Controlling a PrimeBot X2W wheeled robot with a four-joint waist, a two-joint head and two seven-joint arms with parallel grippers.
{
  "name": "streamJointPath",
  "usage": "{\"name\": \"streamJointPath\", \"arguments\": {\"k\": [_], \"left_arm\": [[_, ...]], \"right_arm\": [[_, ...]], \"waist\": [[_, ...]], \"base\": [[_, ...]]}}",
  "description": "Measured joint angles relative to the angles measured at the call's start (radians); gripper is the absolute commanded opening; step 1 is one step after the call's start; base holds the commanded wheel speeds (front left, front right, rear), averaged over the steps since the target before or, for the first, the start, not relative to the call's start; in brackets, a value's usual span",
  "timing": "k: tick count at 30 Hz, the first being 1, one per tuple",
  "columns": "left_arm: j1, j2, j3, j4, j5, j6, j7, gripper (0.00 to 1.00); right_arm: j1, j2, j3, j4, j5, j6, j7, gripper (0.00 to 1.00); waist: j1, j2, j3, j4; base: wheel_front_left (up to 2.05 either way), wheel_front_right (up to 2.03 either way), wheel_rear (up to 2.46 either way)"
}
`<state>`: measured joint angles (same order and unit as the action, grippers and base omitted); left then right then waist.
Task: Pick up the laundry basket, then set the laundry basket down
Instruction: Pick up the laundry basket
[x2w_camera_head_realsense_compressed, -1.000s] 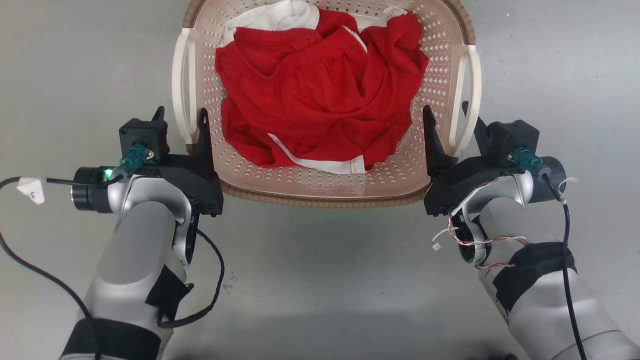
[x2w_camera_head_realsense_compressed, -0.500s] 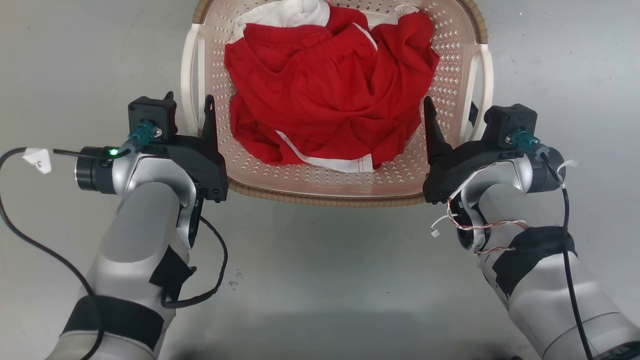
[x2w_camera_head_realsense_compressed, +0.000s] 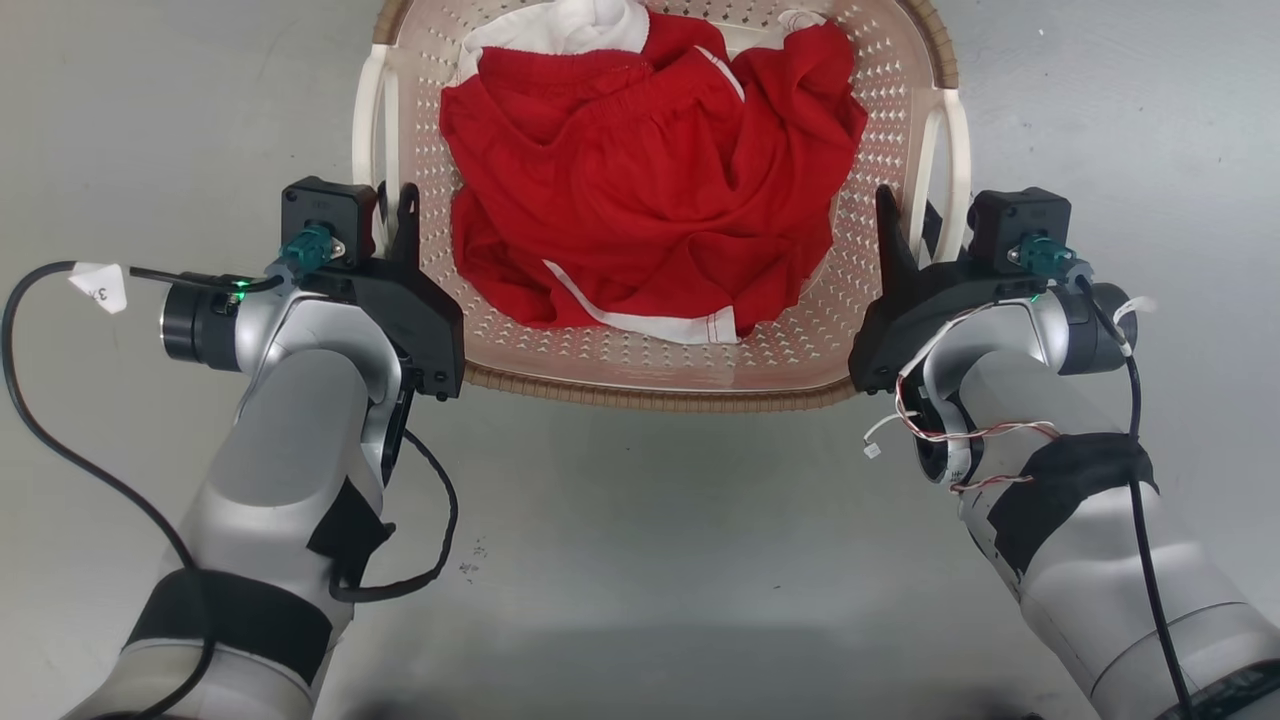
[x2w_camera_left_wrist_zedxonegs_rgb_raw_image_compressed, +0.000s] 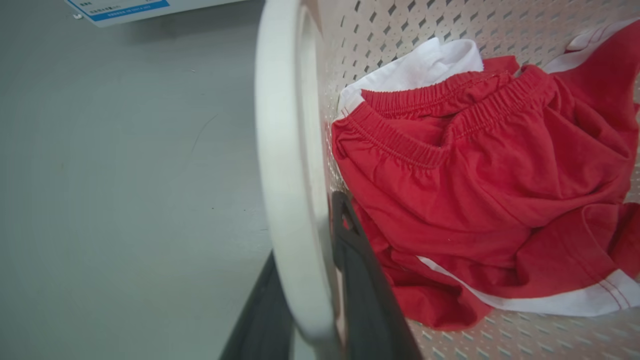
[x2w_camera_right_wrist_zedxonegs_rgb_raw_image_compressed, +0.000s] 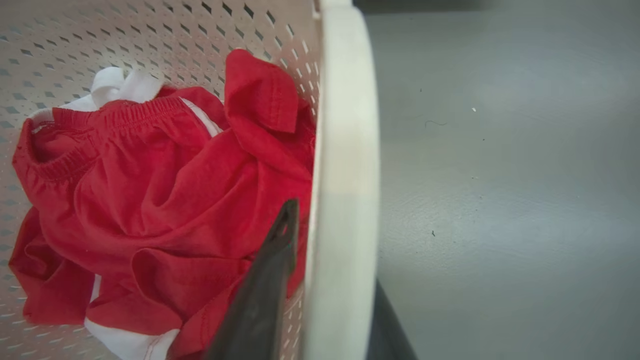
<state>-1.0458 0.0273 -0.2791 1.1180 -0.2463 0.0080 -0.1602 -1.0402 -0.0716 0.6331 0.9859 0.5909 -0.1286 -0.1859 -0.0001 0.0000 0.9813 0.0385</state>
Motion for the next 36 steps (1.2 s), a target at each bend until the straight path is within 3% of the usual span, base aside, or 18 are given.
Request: {"name": "streamJointPath", "arguments": {"k": [19,36], "left_arm": [[0.042,-0.001,-0.082,0.044,-0.067,0.004,0.003,0.00],[0.207,0.000,-0.184,0.041,-0.194,0.027,0.030,0.00]], "right_arm": [[0.029,-0.001,0.092,0.048,0.099,-0.005,0.019,0.00],[0.145,-0.001,0.187,0.063,0.194,-0.005,0.067,0.00]], "waist": [[0.0001,0.0000,-0.083,-0.012],[0.0000,0.0000,-0.259,-0.019]], "base": [[0.00,0.00,0.00],[0.00,0.00,0.00]]}}
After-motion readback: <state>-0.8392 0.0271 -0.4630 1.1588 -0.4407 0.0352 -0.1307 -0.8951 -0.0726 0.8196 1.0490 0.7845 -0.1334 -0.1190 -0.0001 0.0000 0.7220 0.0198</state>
